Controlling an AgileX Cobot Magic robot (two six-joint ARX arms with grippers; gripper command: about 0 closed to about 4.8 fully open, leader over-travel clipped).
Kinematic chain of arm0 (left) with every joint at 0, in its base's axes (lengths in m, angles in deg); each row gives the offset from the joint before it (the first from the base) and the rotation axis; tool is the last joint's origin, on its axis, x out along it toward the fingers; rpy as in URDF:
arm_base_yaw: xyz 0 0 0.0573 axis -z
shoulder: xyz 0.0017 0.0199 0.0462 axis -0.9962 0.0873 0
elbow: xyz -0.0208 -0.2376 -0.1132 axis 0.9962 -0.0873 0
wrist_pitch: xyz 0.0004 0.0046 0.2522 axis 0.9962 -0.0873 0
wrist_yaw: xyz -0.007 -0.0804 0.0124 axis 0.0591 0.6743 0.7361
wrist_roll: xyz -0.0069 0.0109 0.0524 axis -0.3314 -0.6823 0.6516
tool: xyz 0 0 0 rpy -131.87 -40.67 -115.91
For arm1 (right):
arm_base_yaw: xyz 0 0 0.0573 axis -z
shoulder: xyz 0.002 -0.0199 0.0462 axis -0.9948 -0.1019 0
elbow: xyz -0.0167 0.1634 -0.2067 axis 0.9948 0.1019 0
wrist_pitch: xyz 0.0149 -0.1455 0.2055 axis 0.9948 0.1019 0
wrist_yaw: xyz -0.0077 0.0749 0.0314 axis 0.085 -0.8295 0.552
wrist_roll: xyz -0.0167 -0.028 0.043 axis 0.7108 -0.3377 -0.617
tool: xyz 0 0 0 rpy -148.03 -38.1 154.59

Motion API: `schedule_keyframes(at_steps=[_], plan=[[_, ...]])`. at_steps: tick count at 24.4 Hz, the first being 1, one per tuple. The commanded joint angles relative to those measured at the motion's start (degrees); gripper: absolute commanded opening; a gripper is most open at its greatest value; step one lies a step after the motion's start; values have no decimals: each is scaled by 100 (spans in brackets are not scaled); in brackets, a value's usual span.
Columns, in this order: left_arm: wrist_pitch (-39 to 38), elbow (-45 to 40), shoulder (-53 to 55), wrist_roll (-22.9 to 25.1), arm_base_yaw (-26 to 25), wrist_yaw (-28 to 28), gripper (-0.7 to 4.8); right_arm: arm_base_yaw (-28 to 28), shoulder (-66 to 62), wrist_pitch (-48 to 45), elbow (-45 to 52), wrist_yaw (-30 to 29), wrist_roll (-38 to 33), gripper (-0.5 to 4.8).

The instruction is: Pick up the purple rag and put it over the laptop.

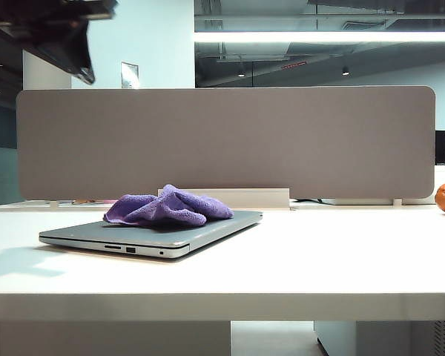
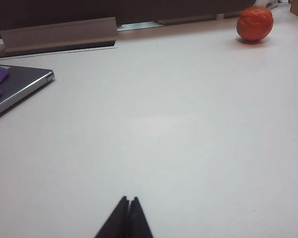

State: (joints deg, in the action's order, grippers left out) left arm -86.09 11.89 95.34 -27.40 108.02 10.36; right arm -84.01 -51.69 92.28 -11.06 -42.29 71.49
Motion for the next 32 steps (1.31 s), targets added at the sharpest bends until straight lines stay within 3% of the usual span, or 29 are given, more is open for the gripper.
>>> schedule_keyframes(at_steps=[1, 8, 20, 32], plan=[[68, -369, -529, -70, 0, 24, -6, -2, 4, -79, 22, 11, 17, 22], [79, -1189, -1744, -177, 0, 20, -6, -2, 4, -79, 22, -4, 17, 22], [83, -2835, -4371, -940, 13, 24, -6, -2, 4, -74, 22, -4, 17, 22], [-540, -3001, -5272, -1021, 13, 20, -6, -2, 4, -77, 22, -4, 17, 22]])
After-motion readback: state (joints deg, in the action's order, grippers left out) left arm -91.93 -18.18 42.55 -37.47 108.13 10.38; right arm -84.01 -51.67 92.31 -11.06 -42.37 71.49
